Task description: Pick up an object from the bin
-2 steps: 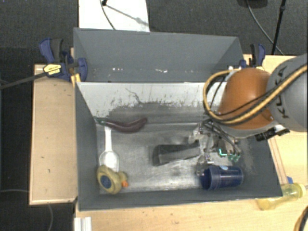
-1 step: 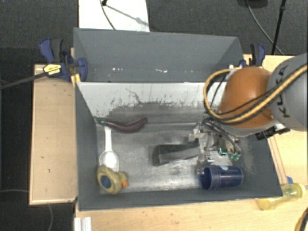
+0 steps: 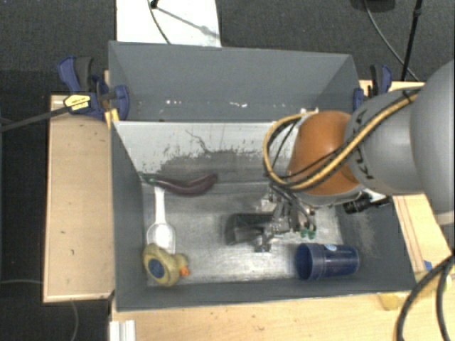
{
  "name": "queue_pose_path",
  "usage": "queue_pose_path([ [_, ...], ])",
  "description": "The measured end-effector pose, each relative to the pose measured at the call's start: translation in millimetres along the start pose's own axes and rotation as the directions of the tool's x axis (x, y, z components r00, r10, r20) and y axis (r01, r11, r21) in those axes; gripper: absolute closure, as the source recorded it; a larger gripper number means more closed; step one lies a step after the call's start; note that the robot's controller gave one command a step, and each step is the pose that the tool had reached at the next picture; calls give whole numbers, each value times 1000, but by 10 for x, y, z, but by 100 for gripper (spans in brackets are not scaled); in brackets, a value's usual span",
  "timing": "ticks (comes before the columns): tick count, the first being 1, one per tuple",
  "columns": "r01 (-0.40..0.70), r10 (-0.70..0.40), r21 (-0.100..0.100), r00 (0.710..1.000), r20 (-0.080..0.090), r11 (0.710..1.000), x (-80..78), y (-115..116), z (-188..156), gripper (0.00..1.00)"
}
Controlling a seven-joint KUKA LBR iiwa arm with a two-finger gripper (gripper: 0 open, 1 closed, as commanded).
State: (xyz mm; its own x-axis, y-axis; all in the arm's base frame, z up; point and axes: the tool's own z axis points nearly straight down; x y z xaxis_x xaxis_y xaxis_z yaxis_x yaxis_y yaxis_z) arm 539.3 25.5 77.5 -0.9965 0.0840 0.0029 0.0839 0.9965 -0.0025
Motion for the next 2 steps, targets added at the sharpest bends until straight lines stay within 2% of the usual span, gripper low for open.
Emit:
queue_pose_path([
  [1, 0, 0, 0, 1000, 0, 1000, 0, 0, 0, 100],
  [2, 60, -60, -2, 998, 3, 998, 45, -740, -1447, 100],
])
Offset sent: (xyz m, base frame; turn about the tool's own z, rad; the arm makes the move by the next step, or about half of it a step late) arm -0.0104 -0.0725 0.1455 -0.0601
